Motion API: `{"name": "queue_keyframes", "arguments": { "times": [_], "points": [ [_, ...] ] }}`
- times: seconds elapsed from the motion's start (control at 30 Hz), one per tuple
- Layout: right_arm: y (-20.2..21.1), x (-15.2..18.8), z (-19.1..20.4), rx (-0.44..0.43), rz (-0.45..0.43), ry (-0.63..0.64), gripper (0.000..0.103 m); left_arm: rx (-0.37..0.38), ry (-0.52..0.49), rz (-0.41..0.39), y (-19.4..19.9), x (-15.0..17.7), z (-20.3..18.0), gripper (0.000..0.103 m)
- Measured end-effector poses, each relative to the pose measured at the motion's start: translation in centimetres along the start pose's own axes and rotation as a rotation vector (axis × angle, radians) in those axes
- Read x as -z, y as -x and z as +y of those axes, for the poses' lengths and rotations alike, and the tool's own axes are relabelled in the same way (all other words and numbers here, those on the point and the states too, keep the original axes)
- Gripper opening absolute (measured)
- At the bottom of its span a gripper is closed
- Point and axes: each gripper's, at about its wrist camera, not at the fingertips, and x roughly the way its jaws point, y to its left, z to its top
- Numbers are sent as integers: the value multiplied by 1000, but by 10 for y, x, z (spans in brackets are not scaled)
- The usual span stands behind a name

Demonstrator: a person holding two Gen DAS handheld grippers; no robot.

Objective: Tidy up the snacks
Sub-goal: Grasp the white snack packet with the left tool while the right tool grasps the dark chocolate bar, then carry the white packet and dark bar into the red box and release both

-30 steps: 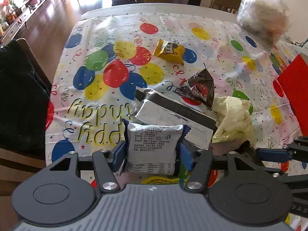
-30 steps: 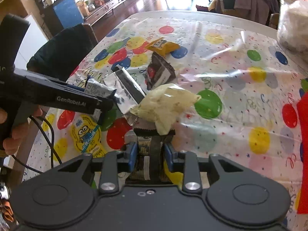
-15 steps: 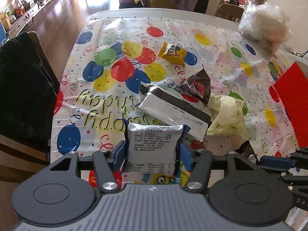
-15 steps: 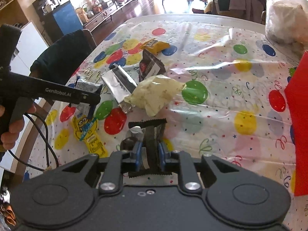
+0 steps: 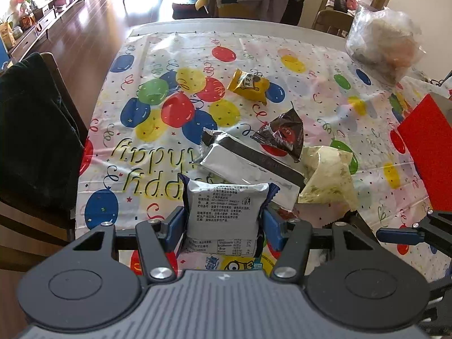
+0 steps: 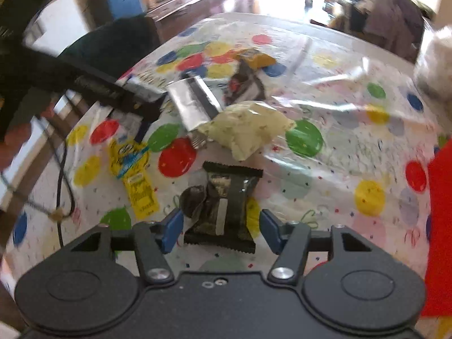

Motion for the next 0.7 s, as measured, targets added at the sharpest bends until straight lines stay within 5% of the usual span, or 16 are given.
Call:
{"name": "queue_keyframes", "arguments": {
  "times": [0.13,0.4,0.7],
  "points": [
    [-7,1,8,36,29,108,53,6,-9,-3,0,0,-1,58],
    [-11,3,6,50,16,127,50,3,-11,0,-2,1,-1,58],
    [16,16,-22,-15,-36,-108,47,25,37,-2,10,2,2,58]
  ]
}}
